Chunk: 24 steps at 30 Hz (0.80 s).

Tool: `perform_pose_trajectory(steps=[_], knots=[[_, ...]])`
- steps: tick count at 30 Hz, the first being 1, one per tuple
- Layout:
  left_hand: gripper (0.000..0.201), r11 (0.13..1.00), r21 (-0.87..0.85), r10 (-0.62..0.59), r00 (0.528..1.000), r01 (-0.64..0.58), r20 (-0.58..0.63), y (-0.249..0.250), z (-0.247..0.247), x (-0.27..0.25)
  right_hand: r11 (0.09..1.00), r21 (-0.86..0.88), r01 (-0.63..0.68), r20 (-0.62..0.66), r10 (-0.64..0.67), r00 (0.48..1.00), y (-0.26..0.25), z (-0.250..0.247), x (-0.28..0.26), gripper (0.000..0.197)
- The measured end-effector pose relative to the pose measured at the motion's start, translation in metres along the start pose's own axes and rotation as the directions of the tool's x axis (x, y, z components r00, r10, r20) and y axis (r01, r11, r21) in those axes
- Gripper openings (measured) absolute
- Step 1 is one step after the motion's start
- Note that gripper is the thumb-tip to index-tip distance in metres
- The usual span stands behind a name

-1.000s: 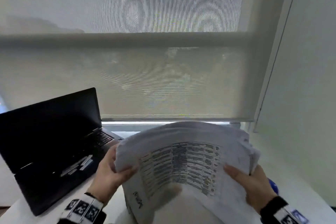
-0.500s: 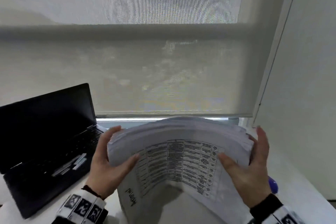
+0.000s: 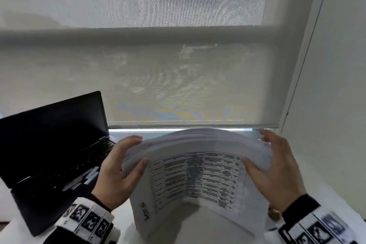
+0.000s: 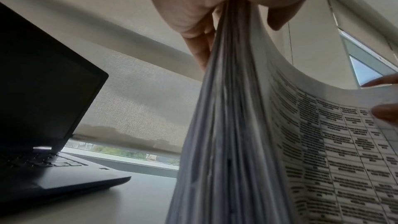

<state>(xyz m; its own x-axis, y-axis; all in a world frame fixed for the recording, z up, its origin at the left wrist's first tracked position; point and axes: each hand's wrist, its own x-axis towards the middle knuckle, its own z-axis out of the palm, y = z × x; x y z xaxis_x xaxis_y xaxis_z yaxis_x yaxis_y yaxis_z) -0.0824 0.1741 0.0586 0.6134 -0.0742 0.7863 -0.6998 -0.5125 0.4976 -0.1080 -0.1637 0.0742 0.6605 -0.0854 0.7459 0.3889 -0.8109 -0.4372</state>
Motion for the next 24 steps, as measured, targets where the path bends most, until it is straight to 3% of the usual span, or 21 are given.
perform_pose_trajectory(steps=[5,10,12,15,17,19,21,22,24], knots=[[0.040,0.989,0.093,0.115,0.993,-0.116,0.023,-0.002,-0.003,0.002,0.969,-0.243,0.048,0.195,0.001,0.981,-0.005,-0.014,0.006,0.057],[0.047,0.992,0.073,0.100,0.993,-0.105,0.069,-0.009,-0.008,0.000,0.959,-0.280,-0.046,0.380,0.155,0.912,-0.005,-0.017,0.005,0.079],[0.049,0.993,0.055,0.101,0.990,-0.106,0.099,-0.010,-0.008,0.000,0.950,-0.305,-0.063,0.402,0.189,0.896,-0.003,-0.017,0.006,0.071],[0.047,0.997,0.057,0.039,0.990,-0.047,0.134,-0.006,-0.014,0.006,0.966,-0.210,-0.153,0.384,0.226,0.895,-0.004,-0.020,0.012,0.050],[0.044,0.972,0.234,-0.075,0.979,0.028,0.192,0.001,-0.021,0.021,0.974,-0.129,-0.189,0.366,0.224,0.903,-0.006,-0.022,0.012,0.040],[0.062,0.813,0.580,-0.189,0.921,-0.047,0.340,0.017,-0.021,0.044,0.982,-0.085,-0.167,0.349,0.186,0.918,-0.008,-0.022,0.010,0.036],[0.090,0.670,0.725,-0.296,0.838,-0.159,0.457,0.042,-0.008,0.062,0.987,-0.060,-0.150,0.346,0.161,0.924,-0.011,-0.023,0.008,0.037],[0.101,0.642,0.738,-0.310,0.810,-0.207,0.497,0.057,0.003,0.069,0.989,-0.043,-0.143,0.347,0.149,0.926,-0.013,-0.023,0.008,0.039],[0.107,0.666,0.694,-0.309,0.747,-0.272,0.589,0.084,0.036,0.077,0.993,-0.013,-0.118,0.368,0.115,0.923,-0.017,-0.024,0.006,0.041]])
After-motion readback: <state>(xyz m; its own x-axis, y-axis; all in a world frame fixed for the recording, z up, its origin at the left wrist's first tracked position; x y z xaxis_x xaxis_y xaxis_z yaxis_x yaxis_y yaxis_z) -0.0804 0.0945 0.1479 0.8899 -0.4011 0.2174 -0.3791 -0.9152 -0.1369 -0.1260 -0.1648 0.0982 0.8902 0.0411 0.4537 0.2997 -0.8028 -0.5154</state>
